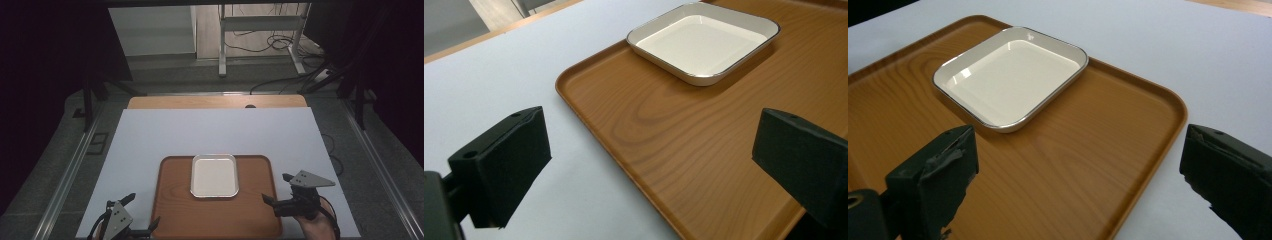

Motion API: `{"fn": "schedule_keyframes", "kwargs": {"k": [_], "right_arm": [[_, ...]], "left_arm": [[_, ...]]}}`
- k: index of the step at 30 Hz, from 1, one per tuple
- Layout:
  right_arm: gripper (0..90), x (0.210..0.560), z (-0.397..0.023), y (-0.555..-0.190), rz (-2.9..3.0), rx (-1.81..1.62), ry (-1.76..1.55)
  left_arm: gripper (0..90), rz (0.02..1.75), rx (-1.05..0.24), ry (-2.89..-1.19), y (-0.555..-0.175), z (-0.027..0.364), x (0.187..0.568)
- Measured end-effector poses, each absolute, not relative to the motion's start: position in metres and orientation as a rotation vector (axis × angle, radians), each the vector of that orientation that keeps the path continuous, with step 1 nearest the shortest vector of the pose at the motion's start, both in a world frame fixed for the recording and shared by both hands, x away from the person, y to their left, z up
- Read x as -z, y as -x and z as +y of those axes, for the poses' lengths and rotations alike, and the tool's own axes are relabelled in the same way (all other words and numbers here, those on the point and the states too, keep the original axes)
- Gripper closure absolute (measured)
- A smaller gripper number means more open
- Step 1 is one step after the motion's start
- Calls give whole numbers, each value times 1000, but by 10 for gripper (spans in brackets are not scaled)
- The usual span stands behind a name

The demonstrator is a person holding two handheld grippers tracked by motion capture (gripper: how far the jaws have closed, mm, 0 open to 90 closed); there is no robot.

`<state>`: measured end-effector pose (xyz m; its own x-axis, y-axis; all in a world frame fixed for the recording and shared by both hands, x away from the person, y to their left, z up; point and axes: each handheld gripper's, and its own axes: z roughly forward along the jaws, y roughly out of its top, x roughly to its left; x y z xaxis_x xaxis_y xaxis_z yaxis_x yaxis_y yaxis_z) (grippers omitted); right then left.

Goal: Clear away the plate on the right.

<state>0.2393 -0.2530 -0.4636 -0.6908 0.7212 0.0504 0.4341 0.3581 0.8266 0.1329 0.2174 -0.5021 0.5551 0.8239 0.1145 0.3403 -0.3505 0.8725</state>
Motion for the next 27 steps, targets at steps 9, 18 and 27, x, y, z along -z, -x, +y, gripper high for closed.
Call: {"fn": "schedule_keyframes", "kwargs": {"k": [9,18,27], "right_arm": [[19,463,-262,-233,2262,-1231,-1042],[18,463,-272,-226,2234,-1227,-1063],[14,466,-284,-218,2174,-1234,-1106]], "left_arm": [[17,942,-707,-1928,-133,217,502],[17,941,-707,-1929,-133,217,502],[18,939,-707,-1930,-133,217,502]]}}
